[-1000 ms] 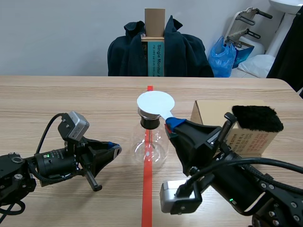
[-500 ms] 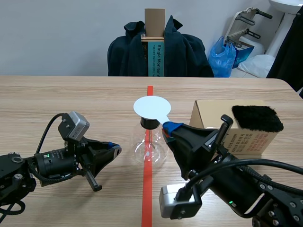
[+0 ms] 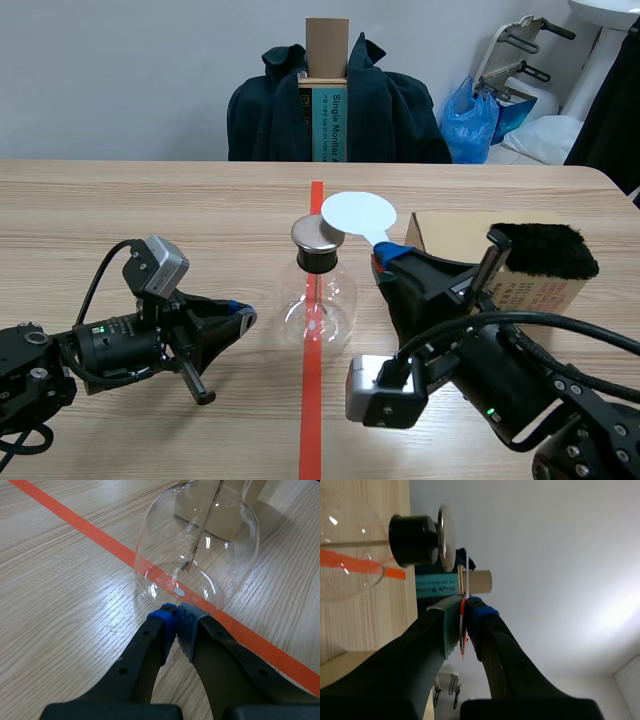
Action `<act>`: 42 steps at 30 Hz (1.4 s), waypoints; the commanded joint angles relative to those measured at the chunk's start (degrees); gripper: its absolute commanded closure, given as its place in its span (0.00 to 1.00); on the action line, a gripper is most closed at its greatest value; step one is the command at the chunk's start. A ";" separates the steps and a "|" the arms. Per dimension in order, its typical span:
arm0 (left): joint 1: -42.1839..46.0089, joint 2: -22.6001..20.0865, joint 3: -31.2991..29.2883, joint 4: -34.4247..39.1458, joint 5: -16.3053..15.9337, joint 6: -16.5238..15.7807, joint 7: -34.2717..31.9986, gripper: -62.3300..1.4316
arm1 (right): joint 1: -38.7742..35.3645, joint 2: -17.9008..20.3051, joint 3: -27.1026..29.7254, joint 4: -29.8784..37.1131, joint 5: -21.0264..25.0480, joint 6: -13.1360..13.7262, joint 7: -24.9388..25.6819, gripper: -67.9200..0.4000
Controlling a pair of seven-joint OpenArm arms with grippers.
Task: Do the electroscope experiment.
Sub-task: 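Move the plate toward and away from the electroscope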
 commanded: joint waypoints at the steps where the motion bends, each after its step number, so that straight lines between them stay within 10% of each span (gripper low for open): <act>1: -0.33 0.15 -0.17 1.36 -0.98 -0.11 -1.20 0.93 | 0.35 0.28 0.50 1.09 0.61 -0.79 -1.53 0.98; 16: -0.33 0.15 -0.17 1.36 -0.96 -0.11 -1.25 0.93 | 0.35 0.33 0.55 1.09 0.61 -0.81 -11.02 0.98; 42: -0.31 0.17 -0.17 1.36 -0.96 -0.11 -2.51 0.93 | 0.35 0.31 0.48 1.09 0.61 -0.81 10.73 0.98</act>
